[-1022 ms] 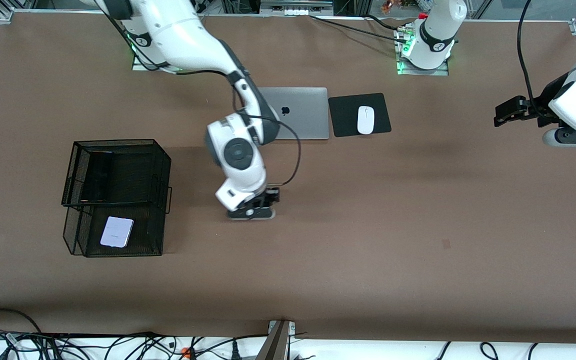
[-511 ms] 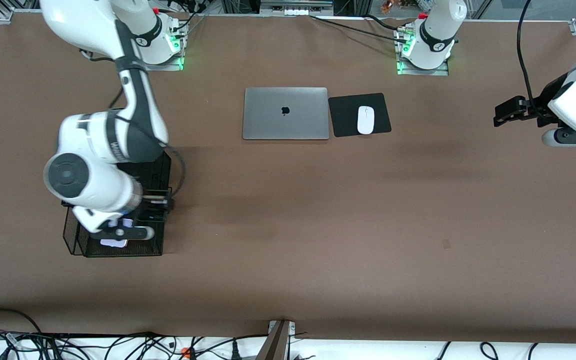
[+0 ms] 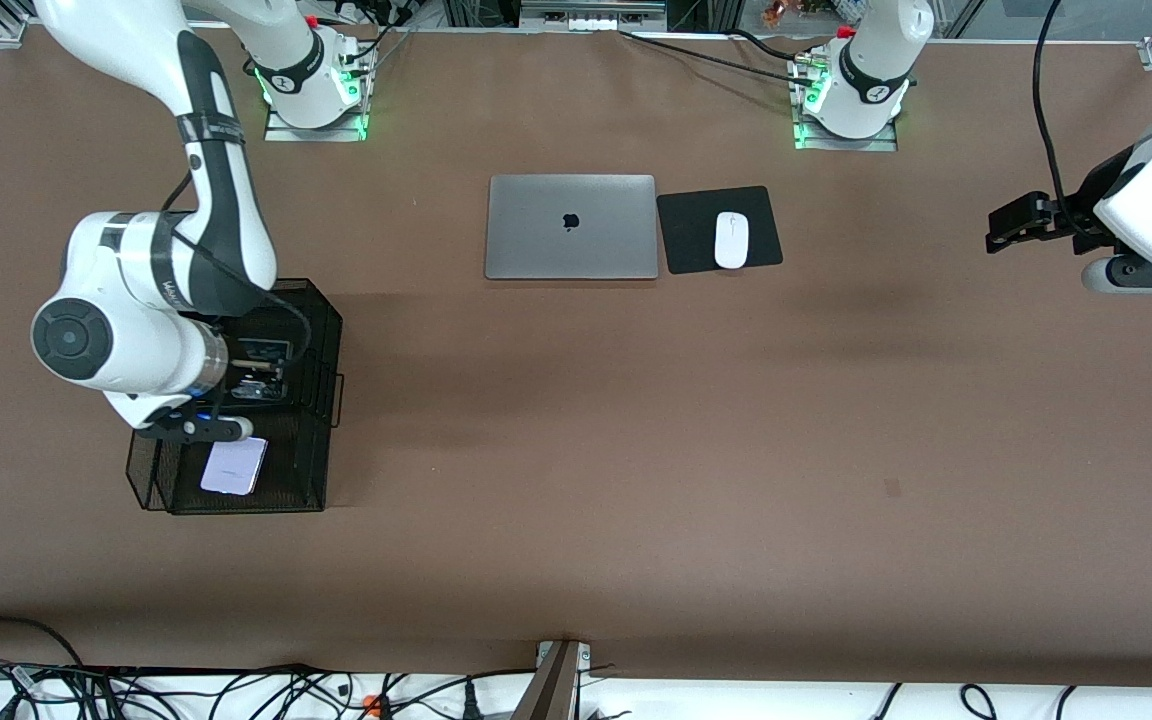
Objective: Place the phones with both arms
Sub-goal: 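Carry the flip phone into the basket with the right gripper and release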
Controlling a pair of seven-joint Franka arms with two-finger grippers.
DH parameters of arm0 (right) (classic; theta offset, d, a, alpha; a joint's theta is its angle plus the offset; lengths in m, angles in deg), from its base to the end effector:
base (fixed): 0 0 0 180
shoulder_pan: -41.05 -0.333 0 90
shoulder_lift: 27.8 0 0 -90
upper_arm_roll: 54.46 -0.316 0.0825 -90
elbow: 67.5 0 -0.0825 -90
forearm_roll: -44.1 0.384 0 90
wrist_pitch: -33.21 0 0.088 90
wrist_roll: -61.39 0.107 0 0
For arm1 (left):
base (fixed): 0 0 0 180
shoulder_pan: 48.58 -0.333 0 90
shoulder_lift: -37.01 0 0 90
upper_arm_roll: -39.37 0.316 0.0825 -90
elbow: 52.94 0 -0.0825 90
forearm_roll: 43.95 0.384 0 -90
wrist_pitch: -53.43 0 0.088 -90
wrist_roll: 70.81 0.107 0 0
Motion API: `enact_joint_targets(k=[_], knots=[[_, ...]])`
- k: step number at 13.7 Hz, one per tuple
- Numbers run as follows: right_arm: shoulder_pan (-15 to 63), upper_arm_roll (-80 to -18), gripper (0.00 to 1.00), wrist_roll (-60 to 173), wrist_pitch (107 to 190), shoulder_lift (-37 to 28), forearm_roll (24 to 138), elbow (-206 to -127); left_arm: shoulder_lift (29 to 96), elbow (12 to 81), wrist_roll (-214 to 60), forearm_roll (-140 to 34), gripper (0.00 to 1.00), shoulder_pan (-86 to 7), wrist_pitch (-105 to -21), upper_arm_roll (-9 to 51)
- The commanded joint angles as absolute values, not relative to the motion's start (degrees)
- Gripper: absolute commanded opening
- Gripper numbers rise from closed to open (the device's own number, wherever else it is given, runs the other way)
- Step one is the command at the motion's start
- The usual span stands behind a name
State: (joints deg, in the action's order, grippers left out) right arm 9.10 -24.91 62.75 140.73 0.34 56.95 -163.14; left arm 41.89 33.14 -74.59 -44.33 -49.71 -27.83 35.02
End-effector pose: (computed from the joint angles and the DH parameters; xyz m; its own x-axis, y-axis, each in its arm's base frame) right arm 0.6386 0.0778 0.3338 0.9764 -0.0513 -0.2097 -0.0426 -0.9981 0.0456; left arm 0.5622 -0.0306 0.5967 0.9856 0.0088 -0.1687 0.0092 -1.0000 0.0020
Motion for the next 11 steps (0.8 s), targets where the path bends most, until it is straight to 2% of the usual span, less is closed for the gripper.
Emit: enact_joint_targets(k=[1,3,4,5,6,7,8,11], knots=[[8.0,-24.4,0.01,62.0,141.9,-2.2,56.8,-167.2,40.6,34.4,-74.2,-45.5,1.0,-49.8,-28.6,35.1],[8.0,-24.4,0.01,62.0,141.9,-2.0,56.9,-168.2,40.6,34.4,-74.2,-45.4,1.0,-49.8,-28.6,35.1],[8.0,-24.4,0.06,62.0,141.9,-1.8,56.9,-168.2,40.6,34.4,-74.2,-45.5,1.0,-49.8,-28.5,35.1],[8.0,-24.4,0.18,62.0,141.9,-1.5,56.9,-168.1,40.6,34.4,-74.2,-45.5,1.0,-49.8,-28.5,35.1],[8.0,-24.4,0.55,62.2,142.0,-1.4,57.0,-168.0,40.5,34.4,-74.2,-45.5,1.0,-49.8,-28.5,35.1],[8.0,-24.4,0.87,62.5,142.0,-1.4,57.0,-167.6,40.6,34.4,-74.2,-45.4,1.0,-49.8,-28.5,35.1],[8.0,-24.3,0.98,62.8,141.9,-1.4,57.0,-167.3,40.6,34.4,-74.2,-45.4,1.0,-49.8,-28.5,35.1],[8.2,-23.8,0.99,63.1,141.8,-1.4,57.0,-165.2,40.5,34.4,-74.1,-45.4,1.0,-49.9,-28.5,35.2]])
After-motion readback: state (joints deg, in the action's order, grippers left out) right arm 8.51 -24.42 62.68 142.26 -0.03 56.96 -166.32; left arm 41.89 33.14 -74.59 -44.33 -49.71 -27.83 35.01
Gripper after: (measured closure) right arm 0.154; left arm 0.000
